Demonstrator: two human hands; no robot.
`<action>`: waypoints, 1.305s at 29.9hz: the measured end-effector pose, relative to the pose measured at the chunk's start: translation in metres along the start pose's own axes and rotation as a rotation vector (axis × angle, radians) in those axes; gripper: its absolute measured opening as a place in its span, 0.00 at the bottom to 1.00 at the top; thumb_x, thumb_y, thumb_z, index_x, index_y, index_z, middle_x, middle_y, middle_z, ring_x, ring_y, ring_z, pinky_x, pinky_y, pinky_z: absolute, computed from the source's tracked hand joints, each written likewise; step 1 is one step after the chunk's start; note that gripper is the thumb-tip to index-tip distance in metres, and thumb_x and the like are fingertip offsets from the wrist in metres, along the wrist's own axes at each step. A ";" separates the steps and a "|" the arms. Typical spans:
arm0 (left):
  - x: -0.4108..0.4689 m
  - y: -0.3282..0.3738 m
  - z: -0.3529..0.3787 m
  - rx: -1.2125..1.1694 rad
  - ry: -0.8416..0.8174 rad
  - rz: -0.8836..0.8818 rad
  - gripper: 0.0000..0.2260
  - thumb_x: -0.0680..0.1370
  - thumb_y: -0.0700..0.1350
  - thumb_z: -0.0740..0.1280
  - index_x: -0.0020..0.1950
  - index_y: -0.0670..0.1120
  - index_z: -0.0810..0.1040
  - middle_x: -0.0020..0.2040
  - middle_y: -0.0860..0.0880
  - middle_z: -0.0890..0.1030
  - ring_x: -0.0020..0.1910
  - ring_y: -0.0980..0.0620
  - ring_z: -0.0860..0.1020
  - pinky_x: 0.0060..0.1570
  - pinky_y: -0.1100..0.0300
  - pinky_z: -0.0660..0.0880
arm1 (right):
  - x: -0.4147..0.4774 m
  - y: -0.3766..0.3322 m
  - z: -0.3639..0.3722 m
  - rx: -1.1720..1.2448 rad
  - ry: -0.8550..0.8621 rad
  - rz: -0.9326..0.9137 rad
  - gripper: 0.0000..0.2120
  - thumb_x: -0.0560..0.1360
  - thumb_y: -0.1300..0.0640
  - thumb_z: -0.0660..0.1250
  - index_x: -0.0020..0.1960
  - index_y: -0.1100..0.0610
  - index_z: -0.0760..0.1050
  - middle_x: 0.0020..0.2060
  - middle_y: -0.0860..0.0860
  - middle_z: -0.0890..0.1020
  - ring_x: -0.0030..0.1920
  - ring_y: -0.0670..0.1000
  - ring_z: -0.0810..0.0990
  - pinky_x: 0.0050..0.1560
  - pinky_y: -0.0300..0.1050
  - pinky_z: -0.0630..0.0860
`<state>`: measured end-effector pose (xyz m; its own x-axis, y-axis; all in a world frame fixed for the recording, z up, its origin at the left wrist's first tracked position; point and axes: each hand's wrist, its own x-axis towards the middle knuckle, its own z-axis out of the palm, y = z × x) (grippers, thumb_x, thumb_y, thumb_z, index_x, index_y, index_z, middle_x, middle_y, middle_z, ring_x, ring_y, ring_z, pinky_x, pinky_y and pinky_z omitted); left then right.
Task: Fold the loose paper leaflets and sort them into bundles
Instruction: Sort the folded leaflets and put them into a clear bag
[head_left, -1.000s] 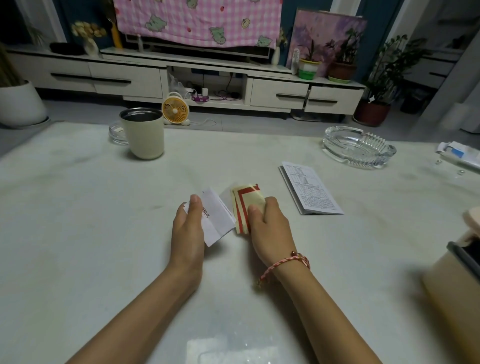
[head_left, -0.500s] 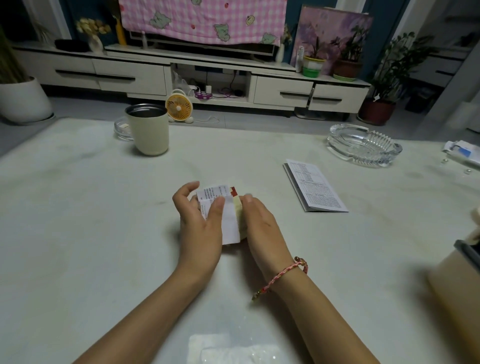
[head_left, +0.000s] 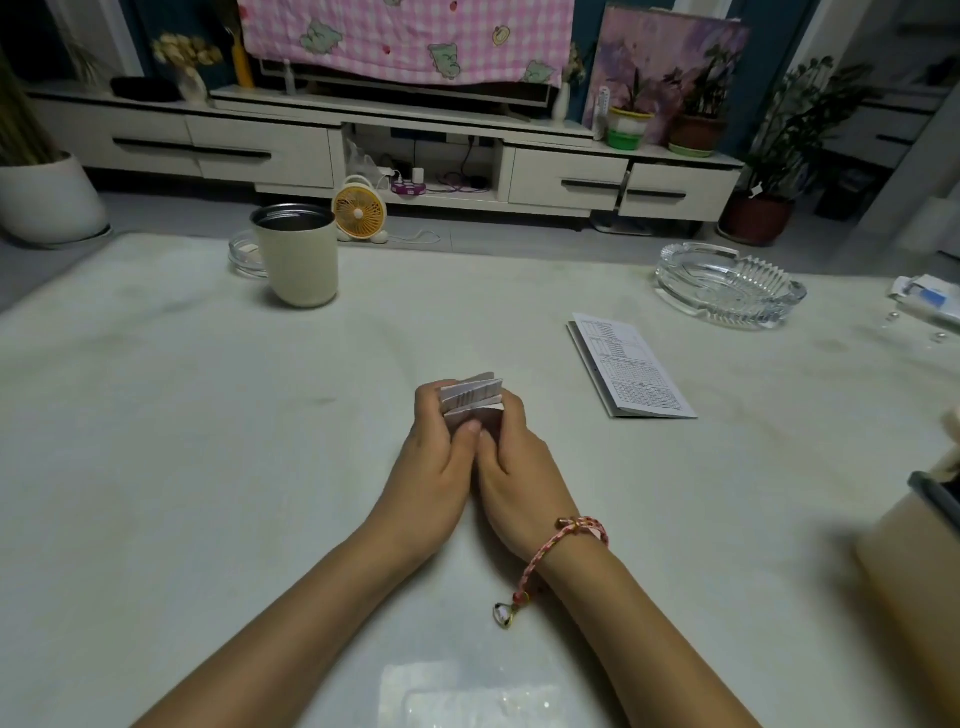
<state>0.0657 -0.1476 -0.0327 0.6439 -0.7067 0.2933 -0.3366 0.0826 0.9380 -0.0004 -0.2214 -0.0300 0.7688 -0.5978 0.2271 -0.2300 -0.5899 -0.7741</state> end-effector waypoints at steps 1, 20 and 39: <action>0.001 0.001 -0.001 0.009 0.012 0.005 0.11 0.80 0.35 0.57 0.55 0.51 0.66 0.52 0.58 0.77 0.50 0.71 0.75 0.50 0.77 0.67 | 0.001 -0.001 0.001 -0.001 0.009 -0.009 0.13 0.79 0.60 0.54 0.63 0.56 0.66 0.54 0.55 0.80 0.55 0.57 0.76 0.55 0.50 0.71; 0.001 0.010 -0.003 -0.285 0.165 -0.160 0.08 0.79 0.37 0.61 0.49 0.49 0.77 0.41 0.50 0.81 0.34 0.57 0.80 0.31 0.67 0.75 | 0.027 0.060 -0.087 -0.583 0.183 0.410 0.18 0.78 0.50 0.61 0.63 0.59 0.70 0.62 0.57 0.75 0.61 0.58 0.73 0.52 0.45 0.67; 0.013 0.045 -0.010 -0.518 0.056 -0.619 0.07 0.79 0.39 0.59 0.52 0.43 0.77 0.47 0.45 0.80 0.48 0.48 0.78 0.52 0.54 0.74 | -0.059 -0.037 -0.076 -0.955 0.295 -0.251 0.19 0.39 0.63 0.78 0.23 0.55 0.70 0.16 0.50 0.69 0.16 0.53 0.68 0.29 0.35 0.45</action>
<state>0.0659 -0.1456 0.0157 0.6472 -0.6959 -0.3113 0.4444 0.0127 0.8957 -0.0826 -0.2051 0.0301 0.7128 -0.4314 0.5530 -0.5601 -0.8247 0.0785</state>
